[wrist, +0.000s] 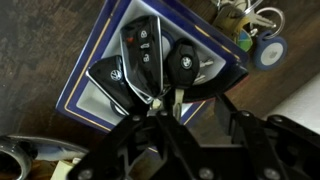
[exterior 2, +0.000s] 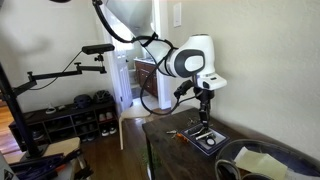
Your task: Put the car key on the tray
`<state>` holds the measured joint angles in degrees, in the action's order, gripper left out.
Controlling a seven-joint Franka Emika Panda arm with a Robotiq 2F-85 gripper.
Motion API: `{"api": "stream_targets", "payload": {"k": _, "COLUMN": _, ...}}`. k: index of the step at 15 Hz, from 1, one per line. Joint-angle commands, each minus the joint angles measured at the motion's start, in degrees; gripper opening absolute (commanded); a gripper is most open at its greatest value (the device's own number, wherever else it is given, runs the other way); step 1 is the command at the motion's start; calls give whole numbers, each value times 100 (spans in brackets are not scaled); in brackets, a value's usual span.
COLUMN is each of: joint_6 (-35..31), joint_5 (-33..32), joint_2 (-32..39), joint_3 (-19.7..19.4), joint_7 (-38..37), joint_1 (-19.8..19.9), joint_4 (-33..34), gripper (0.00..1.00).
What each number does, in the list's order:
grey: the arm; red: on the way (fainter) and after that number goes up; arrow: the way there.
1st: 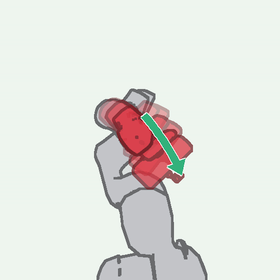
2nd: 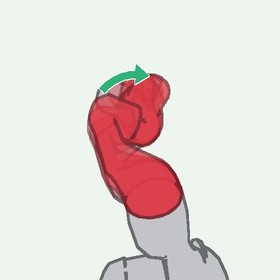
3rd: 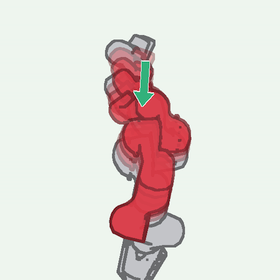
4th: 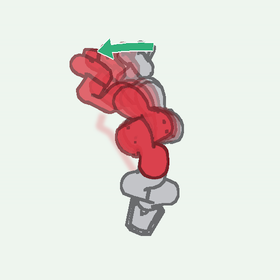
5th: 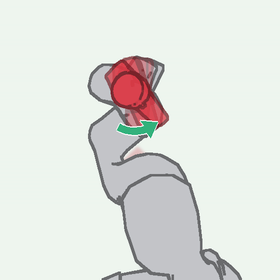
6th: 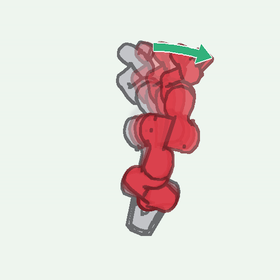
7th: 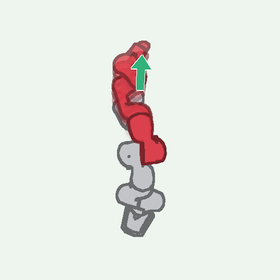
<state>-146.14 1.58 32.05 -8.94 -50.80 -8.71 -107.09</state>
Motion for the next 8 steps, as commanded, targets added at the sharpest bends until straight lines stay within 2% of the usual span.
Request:
{"api": "stream_targets", "payload": {"k": 1, "joint_6": 110, "joint_5": 33, "joint_2": -433, "joint_3": 110, "joint_7": -17, "joint_1": -38, "joint_4": -350, "gripper": 80}}
{"api": "stream_targets", "payload": {"k": 4, "joint_6": 252, "joint_5": 46, "joint_2": -668, "joint_3": 219, "joint_7": 23, "joint_1": -48, "joint_4": -484, "gripper": 98}}
{"api": "stream_targets", "payload": {"k": 8, "joint_6": 693, "joint_5": 109, "joint_2": -1108, "joint_3": 444, "joint_7": 207, "joint_1": 9, "joint_4": -675, "gripper": 100}}
